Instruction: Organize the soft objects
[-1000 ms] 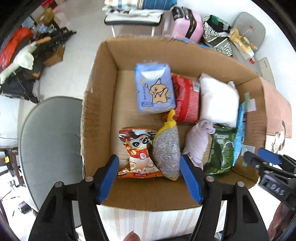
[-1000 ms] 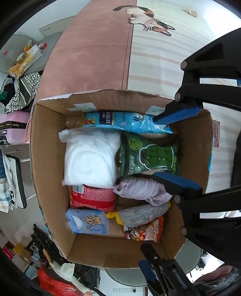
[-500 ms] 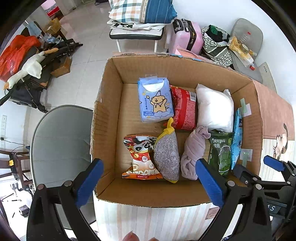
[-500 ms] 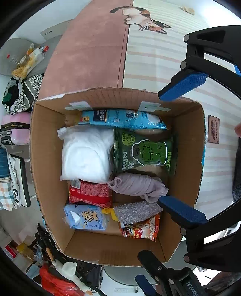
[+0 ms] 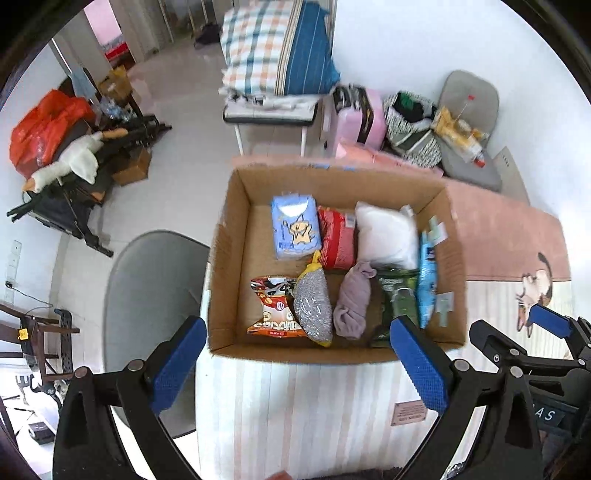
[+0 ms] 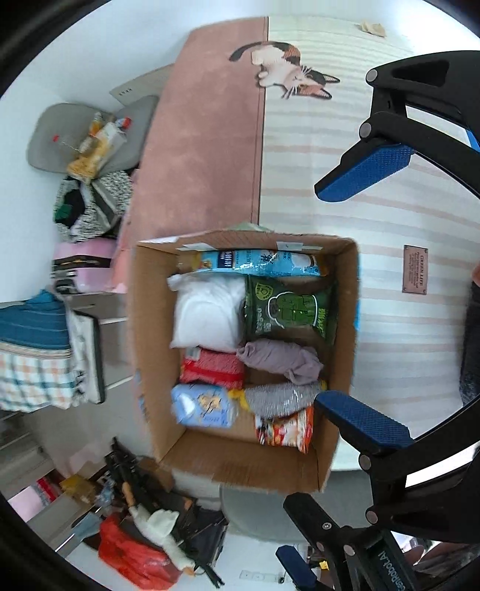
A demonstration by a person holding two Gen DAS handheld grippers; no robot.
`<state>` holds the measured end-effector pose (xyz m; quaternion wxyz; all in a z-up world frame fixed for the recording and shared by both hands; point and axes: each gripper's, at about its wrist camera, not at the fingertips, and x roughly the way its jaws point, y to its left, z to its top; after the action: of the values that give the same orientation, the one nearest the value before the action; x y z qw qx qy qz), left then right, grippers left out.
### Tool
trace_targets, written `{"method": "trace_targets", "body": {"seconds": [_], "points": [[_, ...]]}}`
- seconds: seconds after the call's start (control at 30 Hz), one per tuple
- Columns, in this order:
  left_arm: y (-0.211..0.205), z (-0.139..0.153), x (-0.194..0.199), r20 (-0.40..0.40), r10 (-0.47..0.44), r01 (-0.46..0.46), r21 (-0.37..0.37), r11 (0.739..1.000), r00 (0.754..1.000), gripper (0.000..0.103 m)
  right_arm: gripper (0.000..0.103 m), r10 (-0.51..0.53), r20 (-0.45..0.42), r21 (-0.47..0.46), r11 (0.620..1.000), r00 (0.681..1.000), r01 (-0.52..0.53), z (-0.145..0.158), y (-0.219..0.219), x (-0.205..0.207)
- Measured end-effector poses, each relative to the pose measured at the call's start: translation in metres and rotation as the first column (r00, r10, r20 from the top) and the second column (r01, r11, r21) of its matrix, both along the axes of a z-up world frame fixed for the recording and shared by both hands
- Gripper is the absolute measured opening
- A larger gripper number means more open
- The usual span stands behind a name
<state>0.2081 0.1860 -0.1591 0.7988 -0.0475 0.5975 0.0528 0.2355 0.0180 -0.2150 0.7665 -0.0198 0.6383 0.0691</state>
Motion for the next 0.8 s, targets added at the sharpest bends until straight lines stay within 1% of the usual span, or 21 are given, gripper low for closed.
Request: {"method": "trace_targets", "body": {"seconds": [0.2,0.3,0.43,0.67,0.8], "points": [[-0.007,0.056,-0.032,0.086,-0.003,0.001,0.014,1.000,0.996,0.102,0.103,0.015,0.105,0.023,1.000,0.994,-0.018,0.062,-0.008,-0.042],[-0.009,0.078,-0.046,0.117,-0.007,0.006,0.014,1.000,0.993,0.102,0.103,0.019,0.154,0.025,0.999,0.988,-0.023,0.091,-0.011,-0.062],[-0.007,0.107,-0.066,0.165,0.009,-0.011,0.010,1.000,0.986,0.102,0.103,0.023,0.223,0.026,0.999,0.975,-0.030,0.130,-0.016,-0.086],[-0.013,0.140,-0.092,0.216,-0.003,0.002,0.006,1.000,0.976,0.102,0.103,0.035,0.323,0.015,0.999,0.946,-0.042,0.188,-0.024,-0.120],[-0.015,0.149,-0.100,0.227,-0.009,0.006,0.012,1.000,0.974,0.102,0.103,0.038,0.348,0.009,0.999,0.937,-0.044,0.206,-0.028,-0.132]]}}
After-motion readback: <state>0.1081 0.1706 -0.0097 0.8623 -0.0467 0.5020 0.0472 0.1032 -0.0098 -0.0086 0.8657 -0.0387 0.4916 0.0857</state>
